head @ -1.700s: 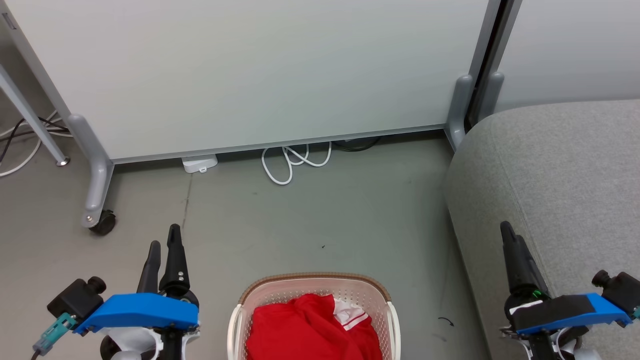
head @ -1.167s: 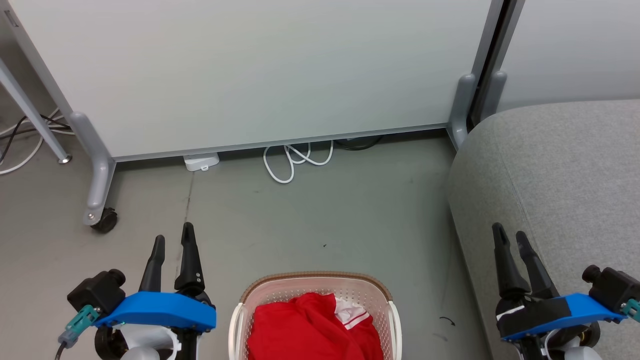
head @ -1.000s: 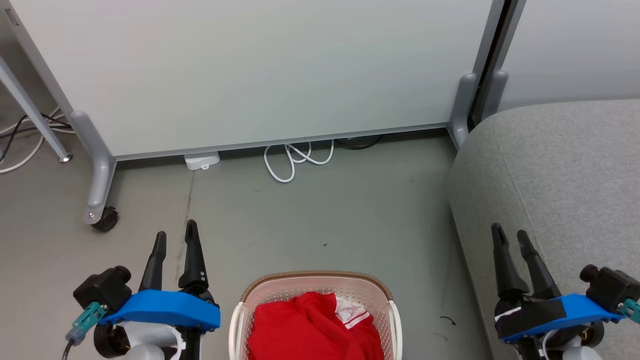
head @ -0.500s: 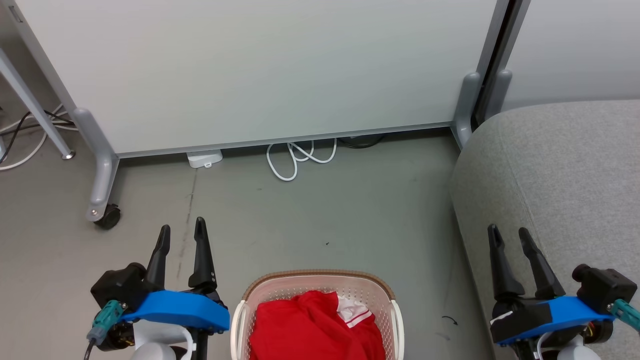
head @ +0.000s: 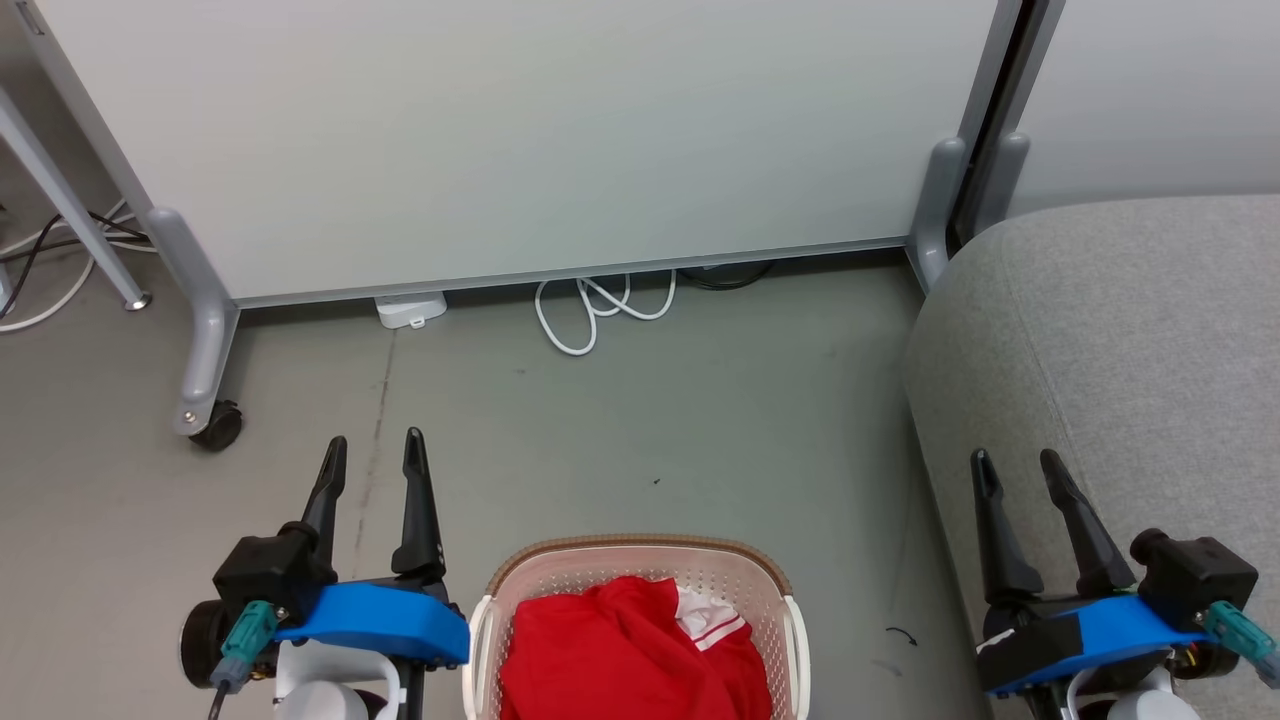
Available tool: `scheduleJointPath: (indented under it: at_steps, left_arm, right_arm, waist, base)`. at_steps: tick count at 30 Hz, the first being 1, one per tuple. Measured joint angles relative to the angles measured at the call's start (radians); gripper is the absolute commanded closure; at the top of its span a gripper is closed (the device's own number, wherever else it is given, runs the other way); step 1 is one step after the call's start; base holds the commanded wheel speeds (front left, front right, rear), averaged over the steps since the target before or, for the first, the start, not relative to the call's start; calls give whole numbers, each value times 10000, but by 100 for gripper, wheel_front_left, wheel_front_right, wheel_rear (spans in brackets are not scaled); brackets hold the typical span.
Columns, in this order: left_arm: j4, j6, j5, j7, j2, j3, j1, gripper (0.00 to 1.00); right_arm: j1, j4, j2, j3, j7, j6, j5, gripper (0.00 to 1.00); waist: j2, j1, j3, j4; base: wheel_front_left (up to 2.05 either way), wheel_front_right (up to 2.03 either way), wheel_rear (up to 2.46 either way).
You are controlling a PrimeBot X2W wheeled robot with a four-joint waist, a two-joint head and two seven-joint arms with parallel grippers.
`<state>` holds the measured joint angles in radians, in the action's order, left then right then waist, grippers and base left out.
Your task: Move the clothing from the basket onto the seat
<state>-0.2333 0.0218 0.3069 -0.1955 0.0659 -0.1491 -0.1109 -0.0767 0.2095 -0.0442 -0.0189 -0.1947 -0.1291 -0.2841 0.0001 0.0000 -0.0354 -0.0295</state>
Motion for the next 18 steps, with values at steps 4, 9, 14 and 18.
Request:
scheduleJointPath:
  at_steps: [4,9,14,18]
  left_arm:
    - [-2,46,-359,-81,0,-48,-1,0]
    - [-2,82,-796,-178,0,-123,0,0]
    - [-12,86,-1185,-268,0,-186,1,0]
    - [-19,127,-1498,-353,-2,-222,1,0]
  right_arm:
    - [0,10,-6,-54,-88,0,357,0]
    - [0,63,-10,-84,-180,0,819,0]
    - [0,119,-15,-92,-280,-2,1239,0]
    - [0,188,-17,-117,-368,-2,1580,0]
  waist:
    - [0,0,10,-12]
    - [0,0,23,-20]
    - [0,0,44,-37]
    - [0,0,57,-53]
  base:
    - [0,0,0]
    - [0,0,0]
    - [0,0,0]
    - [0,0,0]
